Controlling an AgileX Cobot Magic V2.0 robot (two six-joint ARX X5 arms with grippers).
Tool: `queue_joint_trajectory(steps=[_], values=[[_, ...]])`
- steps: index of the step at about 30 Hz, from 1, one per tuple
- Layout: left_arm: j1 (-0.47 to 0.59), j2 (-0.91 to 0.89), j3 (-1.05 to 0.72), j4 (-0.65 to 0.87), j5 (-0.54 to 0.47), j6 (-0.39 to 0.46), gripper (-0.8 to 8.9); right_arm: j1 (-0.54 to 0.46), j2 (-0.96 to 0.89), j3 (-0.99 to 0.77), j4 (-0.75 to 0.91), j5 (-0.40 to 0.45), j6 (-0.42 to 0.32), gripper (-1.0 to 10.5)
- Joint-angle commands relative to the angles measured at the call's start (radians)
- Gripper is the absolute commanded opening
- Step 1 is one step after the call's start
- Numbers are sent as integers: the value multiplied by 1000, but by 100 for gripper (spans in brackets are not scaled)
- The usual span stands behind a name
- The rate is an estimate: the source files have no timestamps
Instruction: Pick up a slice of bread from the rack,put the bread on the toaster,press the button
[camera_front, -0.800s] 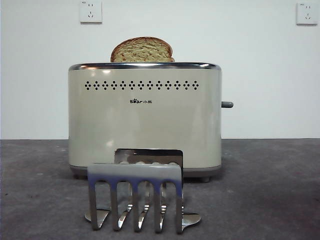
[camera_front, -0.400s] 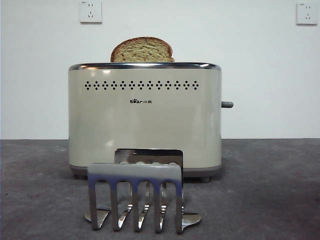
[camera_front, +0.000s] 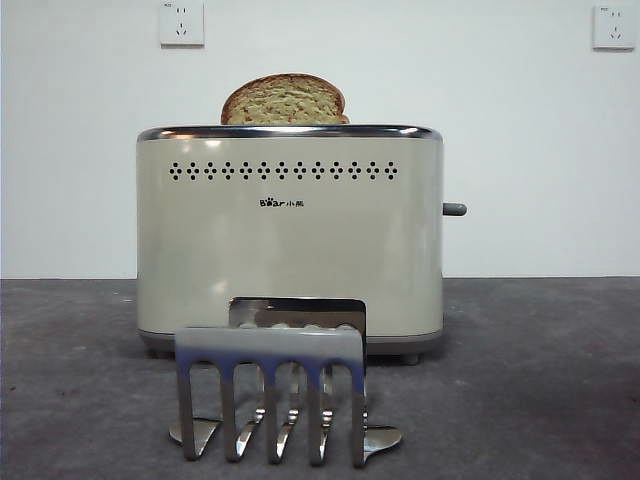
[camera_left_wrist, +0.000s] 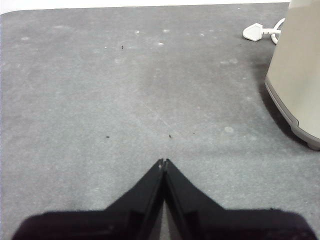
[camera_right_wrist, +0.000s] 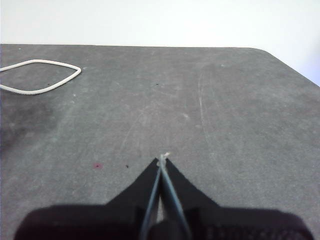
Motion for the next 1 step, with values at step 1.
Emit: queue_joint_trajectory(steps=[1], values=[[-2, 0, -10, 9, -2, 9, -3, 0, -1, -2, -9, 2, -5, 1]])
